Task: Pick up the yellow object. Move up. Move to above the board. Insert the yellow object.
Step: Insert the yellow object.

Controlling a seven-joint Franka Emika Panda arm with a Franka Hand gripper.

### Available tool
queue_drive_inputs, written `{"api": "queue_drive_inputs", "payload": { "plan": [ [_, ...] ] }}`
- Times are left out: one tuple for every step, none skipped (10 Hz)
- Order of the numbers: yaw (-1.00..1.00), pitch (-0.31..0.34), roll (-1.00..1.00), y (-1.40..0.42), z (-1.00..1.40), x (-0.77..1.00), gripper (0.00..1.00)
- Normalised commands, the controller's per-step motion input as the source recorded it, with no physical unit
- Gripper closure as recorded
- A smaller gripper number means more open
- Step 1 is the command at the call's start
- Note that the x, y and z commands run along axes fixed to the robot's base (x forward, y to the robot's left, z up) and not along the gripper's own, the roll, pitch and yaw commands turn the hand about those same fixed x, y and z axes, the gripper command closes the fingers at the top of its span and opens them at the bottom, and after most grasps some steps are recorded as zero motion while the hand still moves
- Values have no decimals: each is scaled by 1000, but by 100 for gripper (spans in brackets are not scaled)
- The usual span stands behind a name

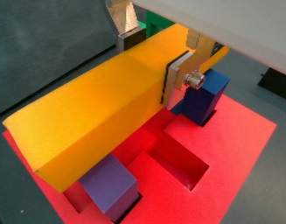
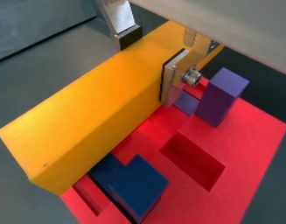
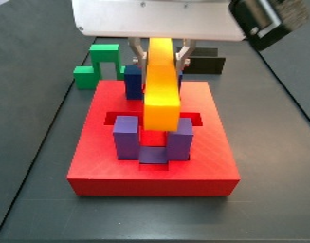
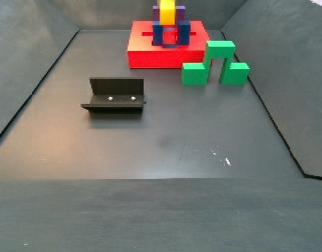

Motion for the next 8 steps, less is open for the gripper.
{"api": "queue_drive_inputs", "payload": {
  "plan": [
    [-66, -51, 109, 0, 0, -231, 100],
    [0, -54, 81, 0, -29, -237, 100],
    [0, -61, 59, -20, -77, -243, 100],
    [9, -37, 94, -60, -109, -120, 100],
    [94, -4, 147, -69, -149, 0, 100],
    [80, 0, 147, -91, -134, 3, 100],
    [57, 0, 149, -91, -140, 54, 100],
    [40, 0, 151, -91, -151, 57, 100]
  ]
}}
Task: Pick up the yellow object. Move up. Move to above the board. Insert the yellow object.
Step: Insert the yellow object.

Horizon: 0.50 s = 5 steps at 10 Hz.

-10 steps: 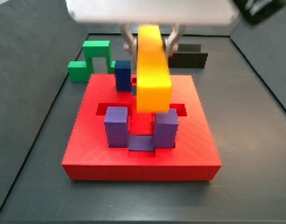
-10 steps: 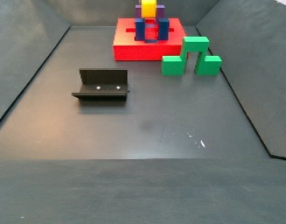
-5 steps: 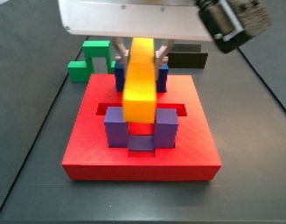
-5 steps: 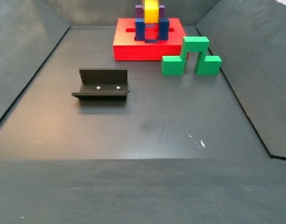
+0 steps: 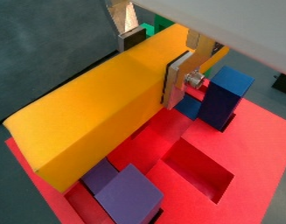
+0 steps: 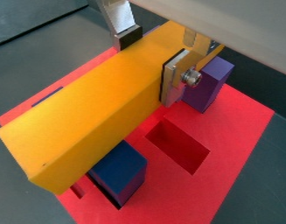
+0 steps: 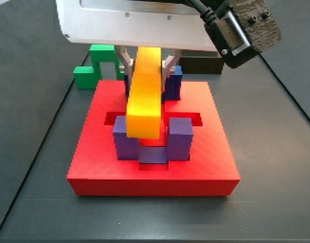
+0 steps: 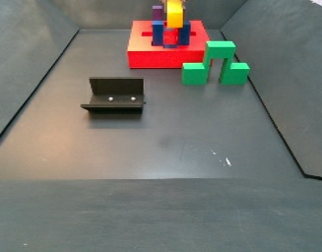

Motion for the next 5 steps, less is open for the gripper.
{"api": "queue_drive_inputs", "payload": {
  "plan": [
    [29, 0, 151, -77, -163, 11, 100],
    [23, 0, 147, -74, -151, 0, 100],
    [26, 0, 141, -74, -129, 46, 100],
    [26, 0, 127, -80, -54, 260, 100],
    [34, 0, 110, -49, -40, 334, 100]
  ]
}}
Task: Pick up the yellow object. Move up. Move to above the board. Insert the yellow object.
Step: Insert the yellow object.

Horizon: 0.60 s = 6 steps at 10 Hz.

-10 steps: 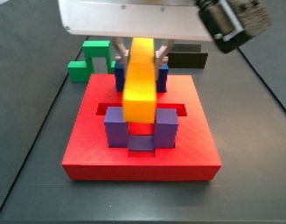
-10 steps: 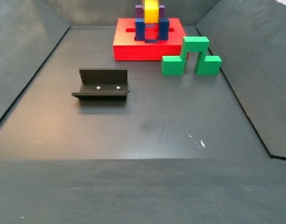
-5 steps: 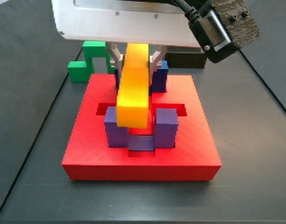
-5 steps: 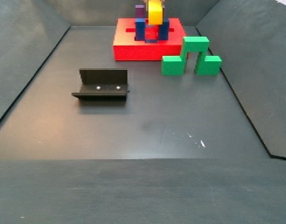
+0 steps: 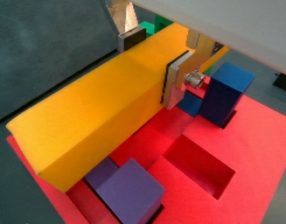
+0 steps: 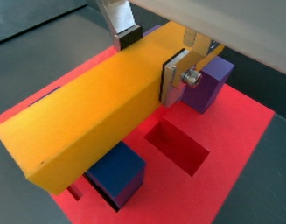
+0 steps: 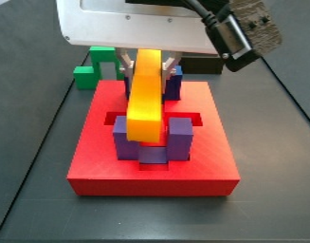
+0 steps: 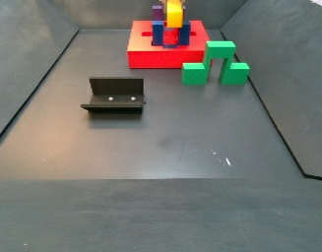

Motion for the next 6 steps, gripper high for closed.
{"api": "queue_drive_inputs", "payload": {
  "plan": [
    [29, 0, 106, -49, -17, 331, 100],
    [0, 3, 110, -49, -23, 186, 100],
    [0, 10, 116, -46, -34, 77, 100],
    [0, 1, 134, -43, -103, 0, 100],
    [0, 0, 131, -31, -126, 0, 100],
    [0, 0, 117, -29, -143, 0, 100]
  ]
}}
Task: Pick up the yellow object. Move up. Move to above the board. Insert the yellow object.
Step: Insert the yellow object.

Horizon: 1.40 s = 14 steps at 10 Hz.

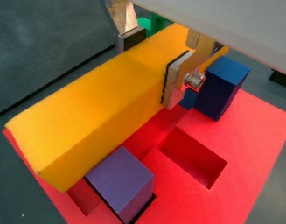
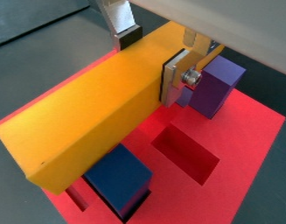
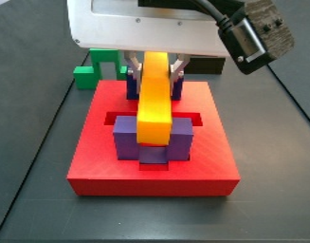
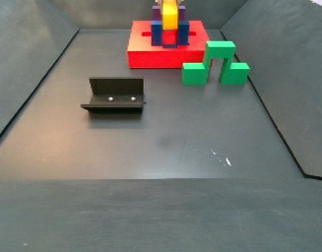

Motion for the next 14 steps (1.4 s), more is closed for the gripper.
{"api": "queue_drive_inputs", "payload": {
  "plan": [
    [0, 0, 133, -37, -223, 0, 100],
    [0, 1, 121, -60, -231, 0, 100],
    [0, 0, 70, -80, -229, 0, 100],
    [0, 0, 23, -97, -220, 40, 100],
    [0, 0, 0, -97, -186, 97, 100],
    [3, 0, 0, -91, -154, 114, 100],
    [0, 0, 0, -89, -151, 114, 100],
    [0, 0, 4, -83, -166, 94, 100],
    [3, 0, 27, -63, -189, 114, 100],
    [3, 0, 67, -17, -209, 111, 100],
    [0, 0, 139, 9, -243, 40, 100],
    [0, 0, 177, 71, -271, 63, 100],
    [20, 0, 187, 60, -263, 63, 100],
    [49, 3, 130, 0, -189, 14, 100]
  ]
}}
